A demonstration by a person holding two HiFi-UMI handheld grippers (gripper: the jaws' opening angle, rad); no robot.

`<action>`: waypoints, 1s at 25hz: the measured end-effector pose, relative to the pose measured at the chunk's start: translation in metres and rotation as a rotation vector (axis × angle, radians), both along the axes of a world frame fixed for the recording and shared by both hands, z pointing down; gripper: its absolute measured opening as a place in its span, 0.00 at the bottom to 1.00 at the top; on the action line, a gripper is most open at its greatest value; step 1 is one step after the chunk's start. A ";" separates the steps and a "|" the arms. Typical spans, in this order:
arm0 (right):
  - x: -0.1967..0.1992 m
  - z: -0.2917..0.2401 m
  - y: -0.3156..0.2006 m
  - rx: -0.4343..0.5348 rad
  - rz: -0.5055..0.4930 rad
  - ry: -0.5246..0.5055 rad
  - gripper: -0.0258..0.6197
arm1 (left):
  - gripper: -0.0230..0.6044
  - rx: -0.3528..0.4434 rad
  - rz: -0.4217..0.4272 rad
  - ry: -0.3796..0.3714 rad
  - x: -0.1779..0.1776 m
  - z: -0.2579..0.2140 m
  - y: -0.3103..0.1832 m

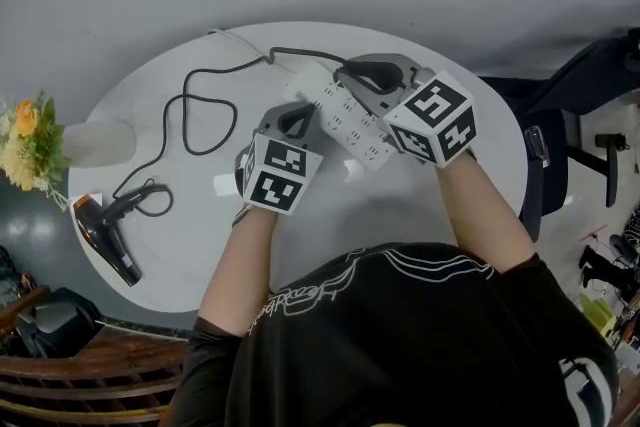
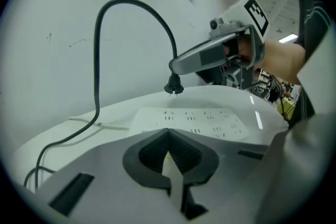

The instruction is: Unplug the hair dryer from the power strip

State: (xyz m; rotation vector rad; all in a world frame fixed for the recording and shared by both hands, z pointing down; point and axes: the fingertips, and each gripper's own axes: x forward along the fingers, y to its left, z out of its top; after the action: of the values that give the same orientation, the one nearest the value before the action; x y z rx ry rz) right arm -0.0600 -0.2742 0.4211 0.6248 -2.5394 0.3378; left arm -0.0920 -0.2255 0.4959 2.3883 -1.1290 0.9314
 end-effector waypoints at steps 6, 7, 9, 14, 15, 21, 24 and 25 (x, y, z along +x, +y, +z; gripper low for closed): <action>0.005 -0.007 0.014 -0.066 0.023 -0.083 0.08 | 0.04 -0.054 -0.146 0.469 -0.002 -0.043 0.016; 0.005 -0.010 0.017 -0.068 0.023 -0.092 0.08 | 0.04 -0.074 -0.165 0.543 -0.003 -0.051 0.019; 0.004 -0.018 0.026 -0.072 0.023 -0.111 0.08 | 0.04 -0.102 -0.185 0.644 -0.006 -0.066 0.026; 0.010 -0.042 0.054 -0.052 0.038 -0.154 0.08 | 0.04 -0.061 -0.184 0.747 -0.005 -0.115 0.052; 0.012 -0.047 0.060 -0.046 0.038 -0.161 0.08 | 0.04 -0.049 -0.181 0.767 -0.004 -0.125 0.058; 0.022 -0.080 0.105 -0.016 0.017 -0.213 0.08 | 0.04 0.014 -0.168 0.833 0.000 -0.175 0.102; 0.027 -0.090 0.130 -0.006 0.003 -0.218 0.08 | 0.04 0.031 -0.162 0.857 0.005 -0.193 0.129; 0.028 -0.094 0.139 -0.004 0.000 -0.226 0.08 | 0.04 0.038 -0.157 0.861 0.007 -0.198 0.138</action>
State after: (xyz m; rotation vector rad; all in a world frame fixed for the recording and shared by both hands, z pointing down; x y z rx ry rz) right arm -0.0317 -0.1351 0.3267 0.6152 -2.7528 0.4355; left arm -0.0849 -0.0875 0.2975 2.2783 -0.9391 -0.1932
